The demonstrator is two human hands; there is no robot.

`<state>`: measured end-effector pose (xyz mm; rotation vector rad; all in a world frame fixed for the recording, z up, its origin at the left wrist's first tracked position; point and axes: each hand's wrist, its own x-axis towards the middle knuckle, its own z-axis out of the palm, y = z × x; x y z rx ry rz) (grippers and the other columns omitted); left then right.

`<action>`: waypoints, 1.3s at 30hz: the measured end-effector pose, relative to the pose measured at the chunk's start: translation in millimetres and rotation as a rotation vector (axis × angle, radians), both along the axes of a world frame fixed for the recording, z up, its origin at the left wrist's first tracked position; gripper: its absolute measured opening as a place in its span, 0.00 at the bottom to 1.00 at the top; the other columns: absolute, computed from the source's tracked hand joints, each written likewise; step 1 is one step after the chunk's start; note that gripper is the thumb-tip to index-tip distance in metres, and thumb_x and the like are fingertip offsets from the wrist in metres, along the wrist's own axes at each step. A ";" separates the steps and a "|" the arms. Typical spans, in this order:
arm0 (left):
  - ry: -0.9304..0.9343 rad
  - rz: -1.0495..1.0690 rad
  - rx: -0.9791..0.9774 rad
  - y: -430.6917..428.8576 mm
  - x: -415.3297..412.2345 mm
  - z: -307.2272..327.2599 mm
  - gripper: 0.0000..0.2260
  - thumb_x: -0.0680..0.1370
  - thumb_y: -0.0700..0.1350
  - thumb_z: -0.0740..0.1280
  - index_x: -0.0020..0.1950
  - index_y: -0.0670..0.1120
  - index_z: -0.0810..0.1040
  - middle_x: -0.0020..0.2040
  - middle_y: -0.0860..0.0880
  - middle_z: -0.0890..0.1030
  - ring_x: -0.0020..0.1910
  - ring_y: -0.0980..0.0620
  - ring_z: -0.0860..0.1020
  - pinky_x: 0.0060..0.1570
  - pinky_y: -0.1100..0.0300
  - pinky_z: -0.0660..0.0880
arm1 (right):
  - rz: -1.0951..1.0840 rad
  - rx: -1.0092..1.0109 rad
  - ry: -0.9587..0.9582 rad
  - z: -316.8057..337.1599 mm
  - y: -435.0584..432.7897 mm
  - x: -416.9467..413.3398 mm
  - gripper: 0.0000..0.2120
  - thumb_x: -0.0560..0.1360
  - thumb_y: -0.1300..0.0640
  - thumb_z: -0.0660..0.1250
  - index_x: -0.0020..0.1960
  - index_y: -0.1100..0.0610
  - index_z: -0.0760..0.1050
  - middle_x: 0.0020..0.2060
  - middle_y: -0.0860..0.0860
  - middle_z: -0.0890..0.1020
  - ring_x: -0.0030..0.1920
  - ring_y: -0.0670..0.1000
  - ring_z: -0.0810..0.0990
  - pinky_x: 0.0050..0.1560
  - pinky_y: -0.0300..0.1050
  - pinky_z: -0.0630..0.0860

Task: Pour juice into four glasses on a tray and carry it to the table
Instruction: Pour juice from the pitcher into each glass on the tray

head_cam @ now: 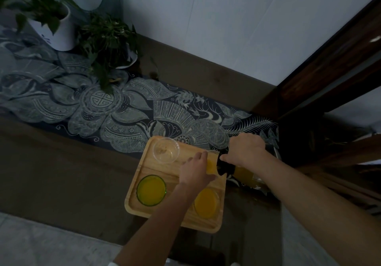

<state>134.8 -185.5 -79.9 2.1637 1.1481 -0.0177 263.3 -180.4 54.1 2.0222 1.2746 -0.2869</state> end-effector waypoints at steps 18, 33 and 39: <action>-0.008 0.006 0.003 -0.1 0.2 0.7 0.37 0.73 0.59 0.74 0.76 0.48 0.62 0.71 0.49 0.72 0.65 0.44 0.75 0.61 0.46 0.76 | 0.023 -0.017 -0.022 -0.8 4.3 -5.4 0.27 0.75 0.33 0.64 0.61 0.53 0.77 0.54 0.53 0.79 0.52 0.55 0.80 0.41 0.49 0.71; -0.023 0.002 0.015 0.4 -0.9 0.0 0.38 0.73 0.59 0.74 0.76 0.48 0.62 0.71 0.48 0.73 0.65 0.44 0.76 0.61 0.46 0.76 | 0.029 -0.019 -0.024 -1.1 8.0 -7.8 0.26 0.75 0.34 0.65 0.62 0.53 0.78 0.54 0.53 0.79 0.52 0.55 0.79 0.41 0.48 0.70; -0.034 0.003 0.003 0.9 -0.6 -1.6 0.38 0.73 0.58 0.74 0.77 0.48 0.61 0.71 0.48 0.72 0.65 0.44 0.76 0.61 0.46 0.76 | 0.041 -0.017 -0.023 -2.1 8.3 -7.2 0.27 0.75 0.33 0.64 0.62 0.53 0.77 0.56 0.53 0.79 0.55 0.56 0.80 0.41 0.49 0.70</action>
